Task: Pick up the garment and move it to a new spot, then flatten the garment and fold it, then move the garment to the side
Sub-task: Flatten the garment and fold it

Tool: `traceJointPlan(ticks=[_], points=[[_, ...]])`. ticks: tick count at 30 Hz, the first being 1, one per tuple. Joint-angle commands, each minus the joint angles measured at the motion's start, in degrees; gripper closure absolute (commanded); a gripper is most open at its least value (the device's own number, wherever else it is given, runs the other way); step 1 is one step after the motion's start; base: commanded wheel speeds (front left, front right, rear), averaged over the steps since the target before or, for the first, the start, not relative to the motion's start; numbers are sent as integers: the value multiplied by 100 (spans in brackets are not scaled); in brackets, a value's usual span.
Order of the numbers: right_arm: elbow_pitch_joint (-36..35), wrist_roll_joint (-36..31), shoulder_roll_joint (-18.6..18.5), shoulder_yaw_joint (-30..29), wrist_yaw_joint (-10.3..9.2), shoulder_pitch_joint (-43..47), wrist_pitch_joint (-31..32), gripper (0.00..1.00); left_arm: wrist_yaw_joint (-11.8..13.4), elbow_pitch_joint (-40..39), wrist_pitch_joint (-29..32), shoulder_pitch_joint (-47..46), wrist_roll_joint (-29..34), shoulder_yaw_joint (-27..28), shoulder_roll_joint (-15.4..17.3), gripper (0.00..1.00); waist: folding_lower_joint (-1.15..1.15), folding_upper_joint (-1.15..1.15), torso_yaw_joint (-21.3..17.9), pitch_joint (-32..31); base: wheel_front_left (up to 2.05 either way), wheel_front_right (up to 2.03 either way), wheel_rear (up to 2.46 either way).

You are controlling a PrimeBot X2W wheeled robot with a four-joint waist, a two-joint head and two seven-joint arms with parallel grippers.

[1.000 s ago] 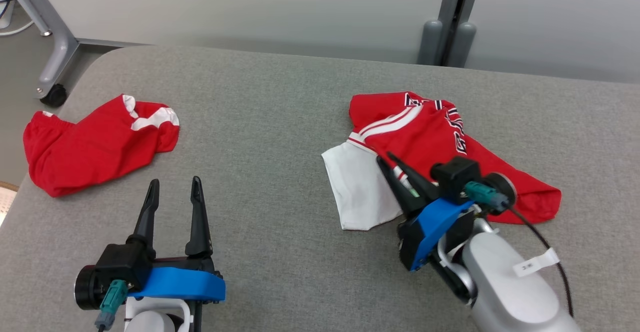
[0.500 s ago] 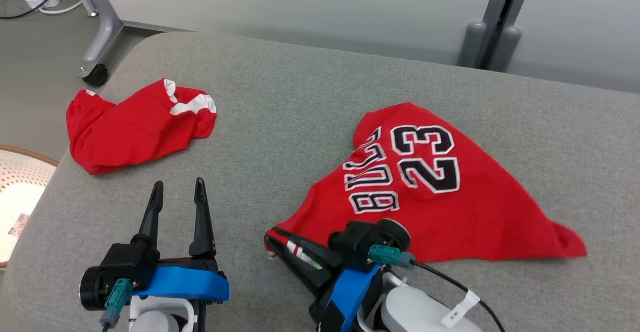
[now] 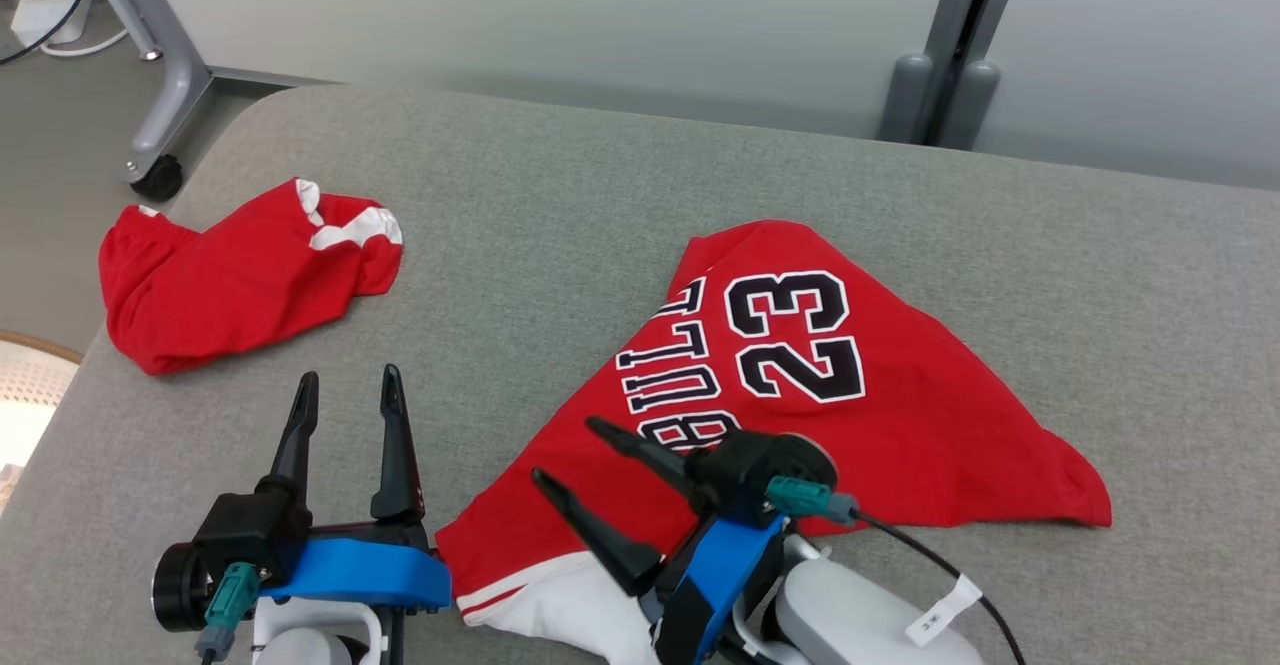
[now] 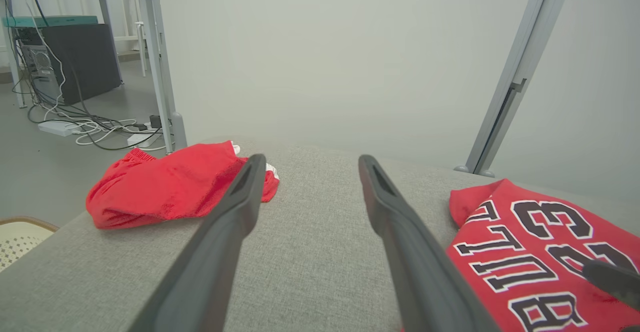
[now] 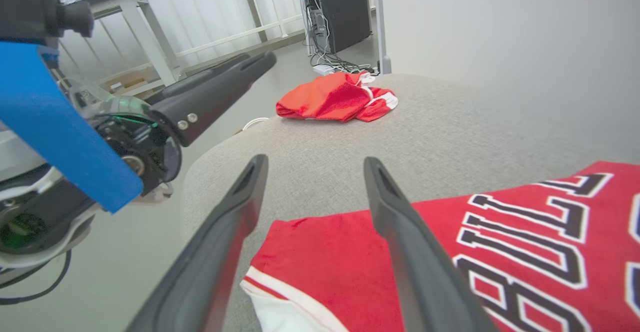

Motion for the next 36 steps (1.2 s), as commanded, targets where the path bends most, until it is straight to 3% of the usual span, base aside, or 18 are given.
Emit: traceJointPlan(ticks=[1,7,14,19,27,36], points=[[63,-68,-17,-155,3,-12,-75,0,-20,5,-27,38,38,13,-5,0,0,0,-94,-66,0,0,0],[399,-640,-63,-1498,3,140,-266,0,-29,-57,-27,90,110,91,33,0,0,0,-385,-151,0,0,0],[198,-1314,-616,-3142,3,390,-216,0,-38,-123,-27,145,152,156,56,0,0,0,-610,-99,0,0,0],[-84,-1645,-935,-4010,3,665,43,0,-39,-157,-28,109,157,165,49,0,0,0,-664,-21,0,0,0],[-272,-1902,-969,-4628,2,1385,540,0,-59,-168,-27,39,143,163,30,0,0,0,-635,74,0,0,0],[-32,-1996,-688,-5009,2,1925,688,0,-37,-179,-28,-21,146,174,17,0,0,0,-636,178,0,0,0]])
